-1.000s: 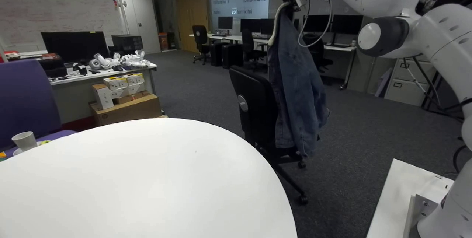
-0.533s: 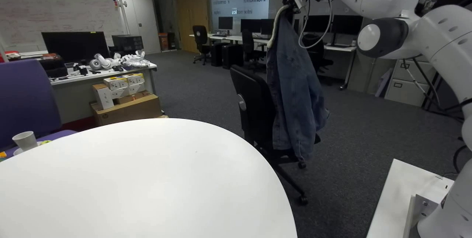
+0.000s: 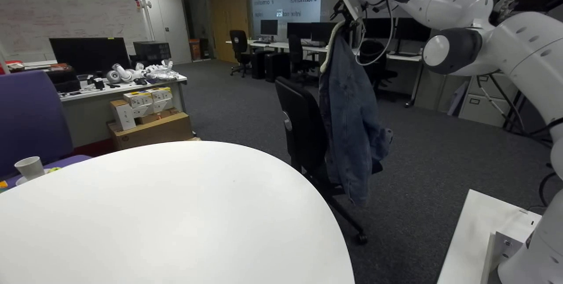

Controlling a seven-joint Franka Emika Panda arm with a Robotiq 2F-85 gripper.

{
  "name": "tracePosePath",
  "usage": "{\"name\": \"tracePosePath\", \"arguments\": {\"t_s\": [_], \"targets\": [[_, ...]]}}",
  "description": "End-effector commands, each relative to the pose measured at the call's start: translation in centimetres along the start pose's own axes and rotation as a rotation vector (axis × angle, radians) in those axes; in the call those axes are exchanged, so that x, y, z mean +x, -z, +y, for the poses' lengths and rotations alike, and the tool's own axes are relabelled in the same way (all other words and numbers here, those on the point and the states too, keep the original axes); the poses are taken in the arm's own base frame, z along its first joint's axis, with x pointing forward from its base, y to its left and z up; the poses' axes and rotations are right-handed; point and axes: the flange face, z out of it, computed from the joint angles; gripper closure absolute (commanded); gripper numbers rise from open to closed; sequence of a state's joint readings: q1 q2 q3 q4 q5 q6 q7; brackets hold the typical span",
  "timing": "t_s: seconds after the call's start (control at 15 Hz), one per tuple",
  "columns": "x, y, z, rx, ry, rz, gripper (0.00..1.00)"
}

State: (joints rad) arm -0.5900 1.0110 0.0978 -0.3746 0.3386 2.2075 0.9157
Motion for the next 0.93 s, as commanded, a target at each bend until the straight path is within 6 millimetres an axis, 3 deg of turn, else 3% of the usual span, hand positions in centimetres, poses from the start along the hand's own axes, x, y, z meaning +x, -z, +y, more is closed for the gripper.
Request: {"name": "tracePosePath", "arguments": {"t_s": [0.0,0.47,0.87], "targets": [[-0.8,2.5,-1.3,-0.004,-0.023,-0.136,0.0],[-3.6,6.0,-1.4,-0.173,-0.189,-0.46,0.0],[-2.5,6.3,-1.3,-0.208,-0.34,-0.361,0.0]]}}
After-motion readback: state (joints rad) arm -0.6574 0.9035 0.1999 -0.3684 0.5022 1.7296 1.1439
